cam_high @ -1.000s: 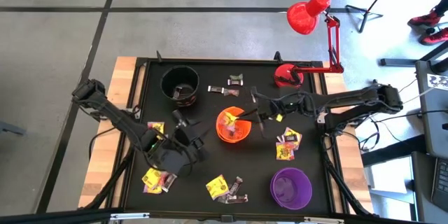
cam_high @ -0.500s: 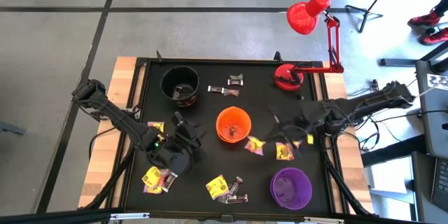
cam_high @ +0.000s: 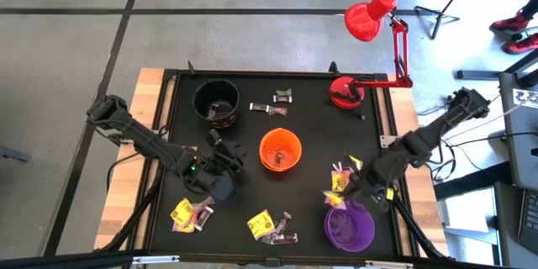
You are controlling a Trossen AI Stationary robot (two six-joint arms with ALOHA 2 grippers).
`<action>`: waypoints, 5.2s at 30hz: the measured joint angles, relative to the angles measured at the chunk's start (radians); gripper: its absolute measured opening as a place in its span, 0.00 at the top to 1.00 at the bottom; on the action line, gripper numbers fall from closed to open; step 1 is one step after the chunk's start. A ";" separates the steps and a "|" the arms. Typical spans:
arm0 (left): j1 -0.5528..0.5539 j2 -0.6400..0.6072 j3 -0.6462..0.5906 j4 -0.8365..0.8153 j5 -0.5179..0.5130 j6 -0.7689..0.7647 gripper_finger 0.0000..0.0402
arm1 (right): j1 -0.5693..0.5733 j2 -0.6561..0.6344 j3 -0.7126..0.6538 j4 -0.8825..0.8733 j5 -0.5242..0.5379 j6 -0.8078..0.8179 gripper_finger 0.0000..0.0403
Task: Sort candy
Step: Put the yellow candy into the purple bucket, then adjust the purple bucket, then put the brown chocolate bar into the black bucket
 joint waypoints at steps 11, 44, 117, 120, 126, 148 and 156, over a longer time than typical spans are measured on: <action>0.059 0.000 0.000 0.050 0.094 0.070 0.68 | 0.151 0.001 0.000 -0.080 -0.002 0.163 1.00; 0.167 0.001 0.000 0.263 0.321 0.284 0.68 | 0.182 0.143 0.000 -0.242 0.147 0.303 0.71; 0.141 -0.038 0.000 0.254 0.291 0.399 0.68 | 0.056 -0.315 -0.111 -0.460 0.458 0.438 0.71; 0.141 -0.060 0.000 0.246 0.283 0.418 0.68 | 0.056 -0.312 -0.111 -0.469 0.467 0.474 0.71; 0.141 -0.085 0.000 0.245 0.263 0.428 0.68 | 0.058 -0.303 -0.115 -0.427 0.595 0.607 0.71; 0.145 -0.283 -0.212 0.461 0.270 0.501 0.68 | -0.112 -0.161 -0.334 -0.318 0.584 0.902 0.71; 0.145 -0.358 -0.529 0.937 0.331 0.495 0.68 | -0.171 -0.146 -0.334 -0.365 0.422 0.908 0.71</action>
